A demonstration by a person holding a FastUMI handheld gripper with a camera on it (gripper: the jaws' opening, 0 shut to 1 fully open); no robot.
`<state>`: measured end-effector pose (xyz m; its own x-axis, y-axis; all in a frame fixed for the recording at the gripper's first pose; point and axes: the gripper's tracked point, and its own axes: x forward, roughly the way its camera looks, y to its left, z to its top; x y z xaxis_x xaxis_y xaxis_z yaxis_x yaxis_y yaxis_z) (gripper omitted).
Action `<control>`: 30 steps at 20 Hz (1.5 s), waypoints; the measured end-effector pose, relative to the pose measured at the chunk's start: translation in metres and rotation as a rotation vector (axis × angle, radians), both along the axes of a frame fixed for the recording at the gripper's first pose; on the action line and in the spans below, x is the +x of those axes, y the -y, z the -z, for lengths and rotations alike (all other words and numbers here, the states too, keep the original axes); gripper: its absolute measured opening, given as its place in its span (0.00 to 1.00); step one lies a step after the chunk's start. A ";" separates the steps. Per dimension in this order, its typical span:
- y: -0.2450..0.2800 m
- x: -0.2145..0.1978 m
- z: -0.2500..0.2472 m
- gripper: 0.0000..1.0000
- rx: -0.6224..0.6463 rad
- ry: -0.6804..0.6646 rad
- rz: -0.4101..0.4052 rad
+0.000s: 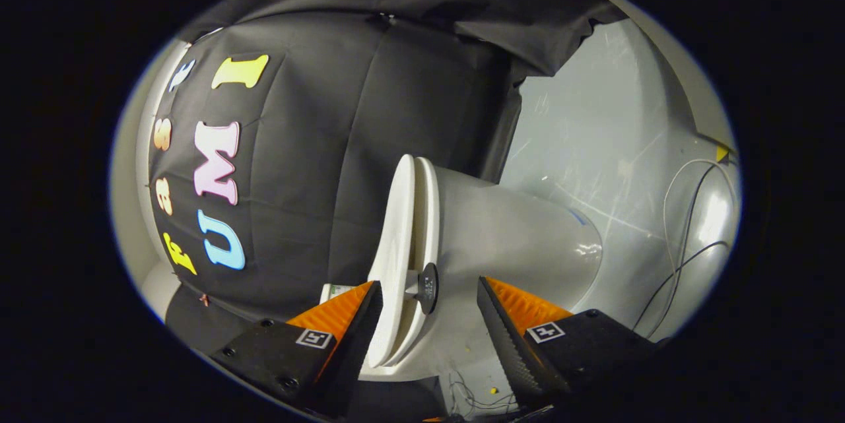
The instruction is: Open the toilet lid.
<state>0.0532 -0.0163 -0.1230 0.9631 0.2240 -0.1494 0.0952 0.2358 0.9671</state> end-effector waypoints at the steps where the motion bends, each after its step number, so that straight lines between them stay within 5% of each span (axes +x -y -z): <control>1: 0.004 0.003 -0.002 0.91 0.032 0.009 0.009; 2: 0.004 0.005 0.003 0.90 0.049 -0.002 0.007; 4: 0.001 0.008 0.014 0.66 0.059 -0.013 0.001; 11: 0.006 0.014 0.014 0.53 0.104 0.017 0.014; 12: 0.007 0.018 0.016 0.33 0.105 0.027 0.026; 15: 0.004 0.021 0.013 0.33 0.137 0.036 0.019; 17: 0.002 0.021 0.014 0.14 0.119 0.047 0.019; 30: -0.007 0.027 0.010 0.05 0.111 0.027 -0.008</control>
<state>0.0799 -0.0089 -0.1334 0.9646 0.2451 -0.0974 0.0673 0.1282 0.9895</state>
